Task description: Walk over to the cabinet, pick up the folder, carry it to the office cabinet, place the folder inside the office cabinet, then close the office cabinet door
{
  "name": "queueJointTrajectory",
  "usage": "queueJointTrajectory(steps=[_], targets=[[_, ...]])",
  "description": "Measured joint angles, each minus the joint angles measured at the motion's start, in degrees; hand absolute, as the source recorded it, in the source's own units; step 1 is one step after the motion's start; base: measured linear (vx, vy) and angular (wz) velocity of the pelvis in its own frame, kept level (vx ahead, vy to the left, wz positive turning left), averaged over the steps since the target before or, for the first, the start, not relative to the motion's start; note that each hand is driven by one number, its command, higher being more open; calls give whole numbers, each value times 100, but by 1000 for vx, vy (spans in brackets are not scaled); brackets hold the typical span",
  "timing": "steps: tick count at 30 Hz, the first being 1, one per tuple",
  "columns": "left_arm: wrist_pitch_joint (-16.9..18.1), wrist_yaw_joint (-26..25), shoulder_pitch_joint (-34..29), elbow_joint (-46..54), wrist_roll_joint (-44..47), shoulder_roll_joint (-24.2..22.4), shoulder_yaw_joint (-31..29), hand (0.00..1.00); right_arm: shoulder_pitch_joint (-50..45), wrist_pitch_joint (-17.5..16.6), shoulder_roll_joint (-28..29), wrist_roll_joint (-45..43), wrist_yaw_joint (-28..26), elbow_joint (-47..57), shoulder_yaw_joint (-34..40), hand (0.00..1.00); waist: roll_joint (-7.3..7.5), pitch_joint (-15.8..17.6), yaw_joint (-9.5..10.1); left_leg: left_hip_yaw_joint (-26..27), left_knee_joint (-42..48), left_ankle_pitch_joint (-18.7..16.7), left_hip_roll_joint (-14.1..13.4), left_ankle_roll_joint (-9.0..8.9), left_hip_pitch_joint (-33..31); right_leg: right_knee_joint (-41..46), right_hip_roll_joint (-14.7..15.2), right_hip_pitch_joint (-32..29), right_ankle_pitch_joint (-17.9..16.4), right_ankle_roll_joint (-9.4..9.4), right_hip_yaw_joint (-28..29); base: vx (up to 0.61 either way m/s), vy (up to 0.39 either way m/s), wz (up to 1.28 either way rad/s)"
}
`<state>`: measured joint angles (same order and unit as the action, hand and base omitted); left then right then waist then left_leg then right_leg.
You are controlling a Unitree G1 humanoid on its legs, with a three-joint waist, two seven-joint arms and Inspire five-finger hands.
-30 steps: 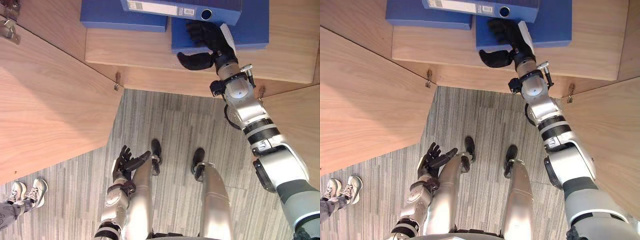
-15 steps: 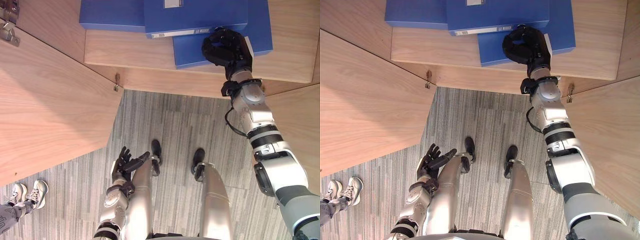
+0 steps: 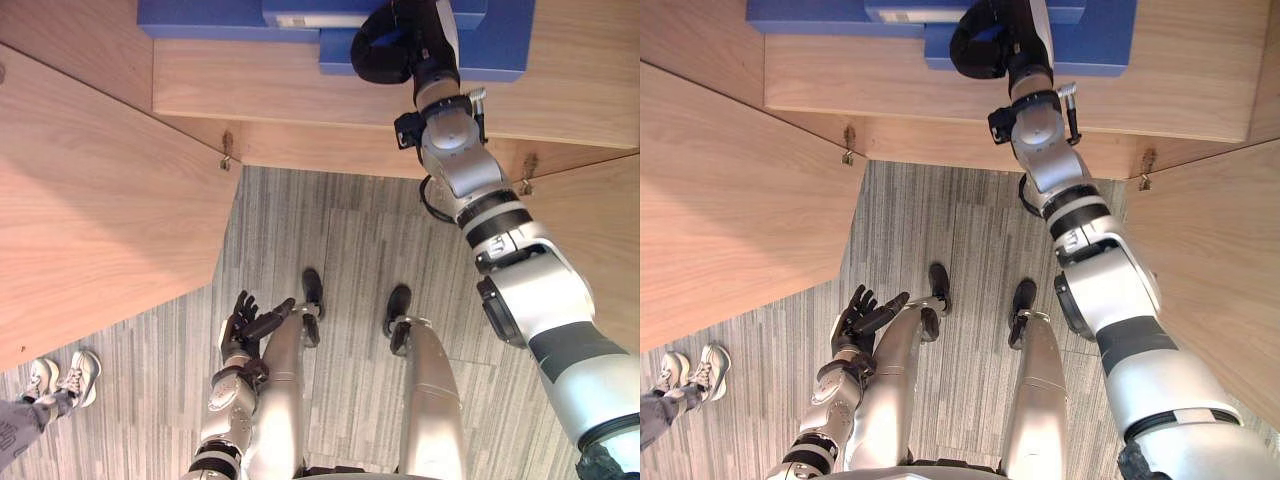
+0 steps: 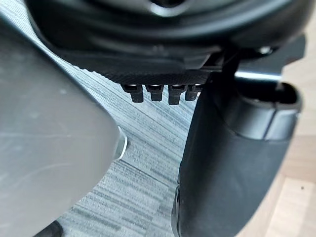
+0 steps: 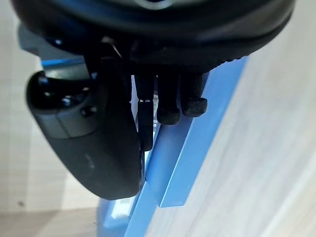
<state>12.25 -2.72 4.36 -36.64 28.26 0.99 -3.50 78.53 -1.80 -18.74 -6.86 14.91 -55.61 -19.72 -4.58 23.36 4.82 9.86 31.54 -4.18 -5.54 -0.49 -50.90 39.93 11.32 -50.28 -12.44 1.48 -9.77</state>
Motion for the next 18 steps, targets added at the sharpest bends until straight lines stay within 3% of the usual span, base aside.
queueJointTrajectory(steps=[2,3,8,11,13,15,18], targets=[[2,0,0,145,2,-2,13,100,120,64,-15,19,106,-52,-11,0,-8,-3,32,-48,-214,169,79,-50,1,7,60,-65,17,-30,-40,-25,-55,22],[3,0,0,189,6,-4,13,100,166,69,-24,14,117,-89,-11,100,-17,1,35,-50,-276,218,101,-60,-1,9,76,-89,23,-39,-44,-39,-50,23],[19,-1,0,303,108,-84,-19,100,205,97,-194,-295,146,18,93,100,-169,15,54,-64,-512,346,134,-91,-8,13,147,-116,54,-91,-185,-46,-33,16],[5,0,1,238,106,-221,-166,100,-378,143,-297,-500,256,1288,616,100,-170,16,65,-62,-328,351,61,-32,-91,13,92,-113,60,-91,-206,6,-7,-5],[-76,-3,2,158,100,-256,-202,100,-1372,1,-422,-515,348,2986,1096,100,-170,16,54,-56,-67,230,-59,43,-124,5,16,-6,62,-89,-242,40,1,-13],[-110,3,1,35,83,-252,-229,100,-2273,-143,-452,-472,377,3948,1285,100,-169,16,11,56,57,127,-154,121,63,-10,-34,240,61,-87,-252,45,4,-12],[-116,27,-78,-24,-30,-223,-286,100,-3768,-427,-389,-338,220,5016,1226,100,-164,16,-94,121,72,-55,-213,73,588,-159,-94,795,33,-57,-225,21,-8,-19]])
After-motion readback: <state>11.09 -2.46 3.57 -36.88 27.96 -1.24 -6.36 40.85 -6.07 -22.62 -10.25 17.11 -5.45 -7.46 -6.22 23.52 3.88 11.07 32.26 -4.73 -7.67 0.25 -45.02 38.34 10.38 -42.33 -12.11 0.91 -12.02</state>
